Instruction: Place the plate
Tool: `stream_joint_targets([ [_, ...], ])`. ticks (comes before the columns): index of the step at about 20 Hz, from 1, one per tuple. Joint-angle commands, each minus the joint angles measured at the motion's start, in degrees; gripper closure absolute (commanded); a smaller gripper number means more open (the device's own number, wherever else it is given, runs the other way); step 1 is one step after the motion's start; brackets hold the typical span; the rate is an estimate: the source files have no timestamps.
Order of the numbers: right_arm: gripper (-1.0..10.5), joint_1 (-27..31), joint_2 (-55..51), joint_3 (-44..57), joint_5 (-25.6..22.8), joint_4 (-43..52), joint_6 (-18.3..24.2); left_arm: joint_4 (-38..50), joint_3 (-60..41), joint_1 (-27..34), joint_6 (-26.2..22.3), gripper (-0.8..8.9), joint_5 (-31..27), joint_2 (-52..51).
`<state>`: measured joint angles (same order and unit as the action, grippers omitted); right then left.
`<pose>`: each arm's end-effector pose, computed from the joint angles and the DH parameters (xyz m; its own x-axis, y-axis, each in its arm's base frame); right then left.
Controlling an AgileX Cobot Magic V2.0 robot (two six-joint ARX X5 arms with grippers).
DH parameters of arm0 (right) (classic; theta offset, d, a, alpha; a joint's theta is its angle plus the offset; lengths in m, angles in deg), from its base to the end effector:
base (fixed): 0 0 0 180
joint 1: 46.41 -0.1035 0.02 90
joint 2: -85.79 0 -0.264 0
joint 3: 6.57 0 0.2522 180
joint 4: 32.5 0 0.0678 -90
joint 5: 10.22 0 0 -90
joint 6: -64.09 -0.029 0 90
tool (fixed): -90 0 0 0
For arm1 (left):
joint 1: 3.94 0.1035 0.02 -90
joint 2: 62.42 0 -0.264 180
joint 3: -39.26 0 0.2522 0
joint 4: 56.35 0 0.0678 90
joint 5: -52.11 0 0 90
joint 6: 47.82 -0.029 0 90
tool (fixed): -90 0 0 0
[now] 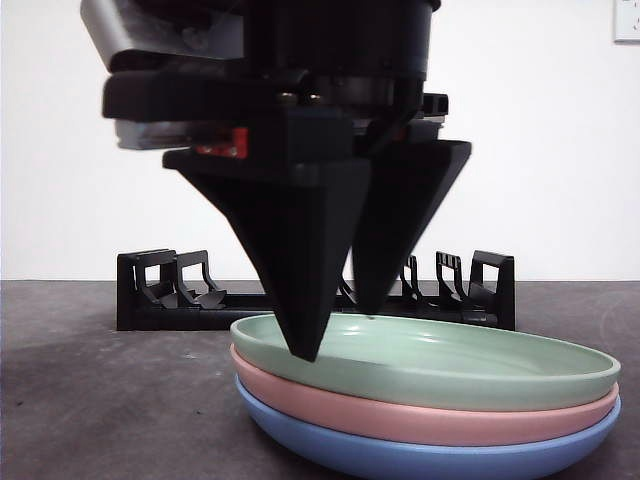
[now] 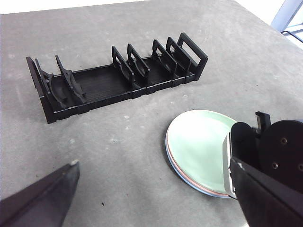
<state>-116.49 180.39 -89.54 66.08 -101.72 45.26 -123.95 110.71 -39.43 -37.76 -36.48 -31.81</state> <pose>0.1098 0.2830 0.2211 0.2753 0.0646 -0.9592 -0.7438 0.6464 -0.1700 0.0566 -0.0412 0.3593 0.7125 -0.5383 -0.4501 0.5250 0.8346 -0.1669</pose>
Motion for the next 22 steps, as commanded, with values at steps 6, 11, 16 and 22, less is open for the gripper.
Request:
stream_joint_targets([
  [6,5.3,-1.6,-0.4,-9.4,-2.8,-7.9,-2.4,0.7,1.0,-0.2,-0.9,3.14,-0.2,0.0],
  [11,5.0,-1.8,-9.2,-11.4,-2.9,-8.7,-6.4,0.6,1.0,-0.3,-0.8,3.14,-0.2,0.0],
  [16,5.0,-2.1,-21.2,-11.3,-6.9,-9.3,-8.4,-0.2,1.0,-0.3,-0.3,3.14,-0.1,0.0],
  [22,5.0,-2.6,-39.5,-2.1,-11.9,-9.3,-11.4,-1.8,1.0,-0.3,-0.4,3.14,0.1,0.0],
])
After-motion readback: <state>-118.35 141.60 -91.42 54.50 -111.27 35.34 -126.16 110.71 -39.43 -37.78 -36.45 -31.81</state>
